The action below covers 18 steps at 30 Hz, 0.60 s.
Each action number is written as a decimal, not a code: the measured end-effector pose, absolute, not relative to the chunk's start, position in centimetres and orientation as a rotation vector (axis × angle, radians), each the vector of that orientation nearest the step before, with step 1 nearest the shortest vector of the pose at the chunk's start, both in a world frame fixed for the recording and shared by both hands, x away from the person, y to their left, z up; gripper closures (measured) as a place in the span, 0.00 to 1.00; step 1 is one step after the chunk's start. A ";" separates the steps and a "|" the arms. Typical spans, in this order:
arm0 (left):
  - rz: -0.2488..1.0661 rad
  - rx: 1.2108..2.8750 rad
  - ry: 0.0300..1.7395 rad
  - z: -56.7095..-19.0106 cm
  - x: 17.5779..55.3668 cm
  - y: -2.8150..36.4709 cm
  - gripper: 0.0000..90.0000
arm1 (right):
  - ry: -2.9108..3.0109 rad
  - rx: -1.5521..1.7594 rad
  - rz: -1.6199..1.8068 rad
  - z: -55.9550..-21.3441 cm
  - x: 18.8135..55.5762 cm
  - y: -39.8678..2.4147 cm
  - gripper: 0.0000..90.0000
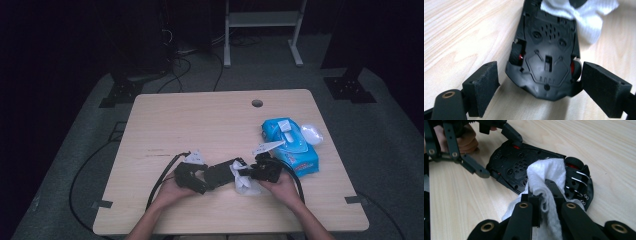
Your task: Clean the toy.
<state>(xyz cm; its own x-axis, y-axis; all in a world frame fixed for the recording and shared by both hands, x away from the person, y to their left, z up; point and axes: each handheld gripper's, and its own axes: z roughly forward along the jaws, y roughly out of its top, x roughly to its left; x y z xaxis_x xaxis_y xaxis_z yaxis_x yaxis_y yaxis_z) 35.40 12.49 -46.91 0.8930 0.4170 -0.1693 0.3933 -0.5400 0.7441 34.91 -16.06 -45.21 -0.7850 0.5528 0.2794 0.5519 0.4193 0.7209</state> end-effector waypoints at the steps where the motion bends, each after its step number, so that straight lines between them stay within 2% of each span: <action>1: 0.024 2.183 0.594 -46.9 35.4 12.5 0.16 | 2.649 1.023 1.348 -45.3 34.8 -16.1 0.93; 8: -0.046 2.189 0.654 -47.3 36.1 12.5 0.17 | 2.641 1.013 1.355 -45.4 34.6 -16.2 0.93; 11: -0.101 2.160 0.654 -47.3 36.2 12.5 0.25 | 2.639 1.002 1.355 -45.4 34.5 -16.2 0.93; 18: -0.142 2.151 0.678 -47.4 36.3 12.5 0.30 | 2.620 1.000 1.383 -45.7 34.3 -16.4 0.94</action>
<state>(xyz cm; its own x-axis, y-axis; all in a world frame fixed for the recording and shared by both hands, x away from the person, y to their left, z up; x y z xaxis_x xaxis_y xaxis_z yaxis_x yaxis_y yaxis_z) 36.31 12.50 -47.38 0.8462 0.4191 -0.3292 0.5158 -0.4886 0.7038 34.33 -16.35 -45.66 -0.7953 0.5426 0.2703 0.5294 0.4044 0.7458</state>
